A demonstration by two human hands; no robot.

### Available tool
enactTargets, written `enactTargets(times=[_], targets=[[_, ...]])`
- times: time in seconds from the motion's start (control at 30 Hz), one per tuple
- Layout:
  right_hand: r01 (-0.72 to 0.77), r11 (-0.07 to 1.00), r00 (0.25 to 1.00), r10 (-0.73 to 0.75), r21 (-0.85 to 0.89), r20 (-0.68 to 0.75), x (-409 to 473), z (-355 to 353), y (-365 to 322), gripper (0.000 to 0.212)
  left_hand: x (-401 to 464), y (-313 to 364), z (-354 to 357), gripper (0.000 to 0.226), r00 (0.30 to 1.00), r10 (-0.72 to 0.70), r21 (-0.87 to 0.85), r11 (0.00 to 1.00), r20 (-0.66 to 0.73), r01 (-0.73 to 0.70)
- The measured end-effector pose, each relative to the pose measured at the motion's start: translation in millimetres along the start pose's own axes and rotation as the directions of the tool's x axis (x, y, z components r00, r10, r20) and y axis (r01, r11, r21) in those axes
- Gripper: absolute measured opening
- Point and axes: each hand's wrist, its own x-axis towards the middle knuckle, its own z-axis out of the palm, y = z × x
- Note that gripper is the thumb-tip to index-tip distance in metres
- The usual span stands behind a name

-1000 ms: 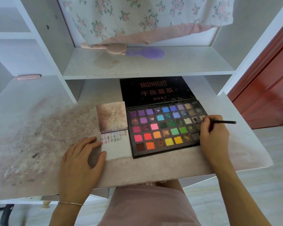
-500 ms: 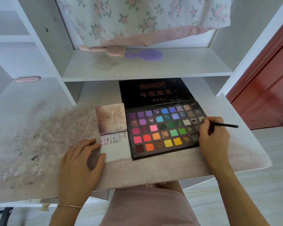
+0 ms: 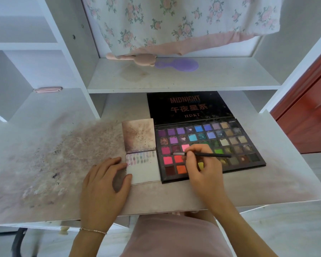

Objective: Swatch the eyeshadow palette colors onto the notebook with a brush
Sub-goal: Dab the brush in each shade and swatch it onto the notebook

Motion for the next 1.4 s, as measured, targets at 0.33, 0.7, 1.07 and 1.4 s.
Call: enactTargets(times=[0.33, 0.7, 1.07, 1.4], targets=[[-0.023, 0.995, 0.981, 0.042, -0.102, 0.188, -1.4, 34.4, 1.5, 0.017, -1.0, 0.5, -0.6, 0.045, 1.0, -0.002, -0.011, 1.0, 0.002, 0.002], [-0.042, 0.983, 0.975, 0.079, -0.177, 0.208, -0.3, 35.8, 4.2, 0.012, -1.4, 0.4, 0.7, 0.031, 1.0, -0.022, -0.007, 1.0, 0.003, 0.022], [-0.04, 0.975, 0.976, 0.084, -0.217, 0.199, 0.0, 36.7, 4.7, 0.005, -1.8, 1.0, 0.8, 0.031, 1.0, -0.02, -0.009, 1.0, -0.016, 0.019], [-0.045, 0.976, 0.973, 0.091, -0.212, 0.212, -0.2, 36.4, 4.9, 0.006, -2.2, 2.5, -0.5, 0.031, 0.999, -0.04, -0.021, 0.999, -0.004, 0.04]])
